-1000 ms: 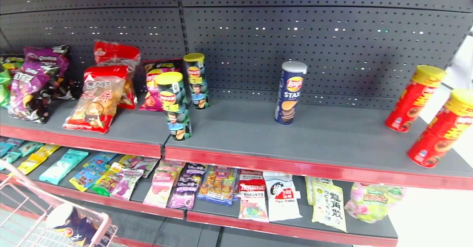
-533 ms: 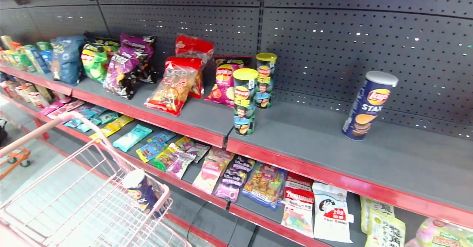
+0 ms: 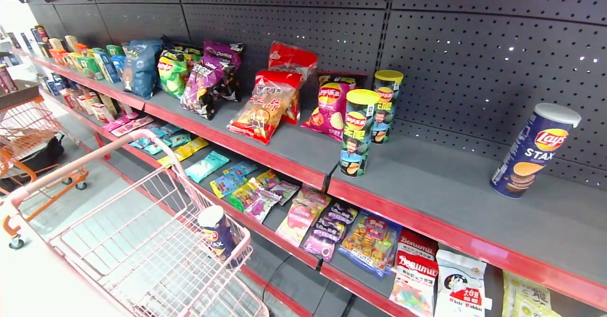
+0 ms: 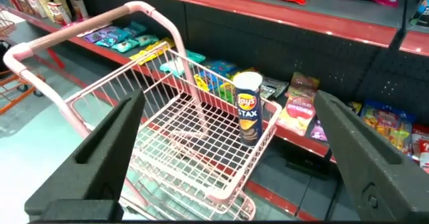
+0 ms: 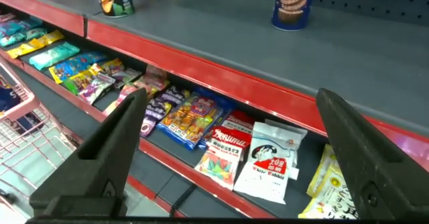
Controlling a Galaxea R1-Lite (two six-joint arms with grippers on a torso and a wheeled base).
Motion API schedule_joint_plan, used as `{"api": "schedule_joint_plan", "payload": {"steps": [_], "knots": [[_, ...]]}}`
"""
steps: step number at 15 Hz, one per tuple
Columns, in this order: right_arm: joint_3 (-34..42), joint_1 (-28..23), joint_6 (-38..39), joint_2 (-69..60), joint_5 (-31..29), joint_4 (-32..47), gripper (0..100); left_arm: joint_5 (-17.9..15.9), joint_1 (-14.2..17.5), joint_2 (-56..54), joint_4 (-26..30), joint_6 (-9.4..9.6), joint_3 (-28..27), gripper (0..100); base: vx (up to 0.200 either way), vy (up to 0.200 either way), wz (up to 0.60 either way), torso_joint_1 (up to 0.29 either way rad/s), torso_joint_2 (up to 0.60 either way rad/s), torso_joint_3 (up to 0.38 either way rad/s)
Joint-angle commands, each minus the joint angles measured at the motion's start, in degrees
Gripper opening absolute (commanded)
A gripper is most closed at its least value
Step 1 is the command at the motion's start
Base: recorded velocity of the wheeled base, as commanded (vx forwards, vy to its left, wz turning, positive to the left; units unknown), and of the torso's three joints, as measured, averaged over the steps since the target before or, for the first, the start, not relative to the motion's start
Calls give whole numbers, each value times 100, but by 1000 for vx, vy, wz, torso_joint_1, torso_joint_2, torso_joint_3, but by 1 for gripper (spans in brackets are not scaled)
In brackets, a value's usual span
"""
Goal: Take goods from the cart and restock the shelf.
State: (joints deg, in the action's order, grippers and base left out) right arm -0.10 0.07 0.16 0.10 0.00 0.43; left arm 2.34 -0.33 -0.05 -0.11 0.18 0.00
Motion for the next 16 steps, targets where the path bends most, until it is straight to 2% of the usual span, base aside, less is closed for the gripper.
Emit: {"api": "schedule_joint_plan", "payload": {"steps": [1,16], "knots": [[1,1,2,-1,0,1,100,3,-2,5,2,-1,0,100,0,0,0,-124,310,159],[1,1,37,-1,0,-8,100,-6,-2,5,2,8,0,100,0,0,0,-146,357,203]]}}
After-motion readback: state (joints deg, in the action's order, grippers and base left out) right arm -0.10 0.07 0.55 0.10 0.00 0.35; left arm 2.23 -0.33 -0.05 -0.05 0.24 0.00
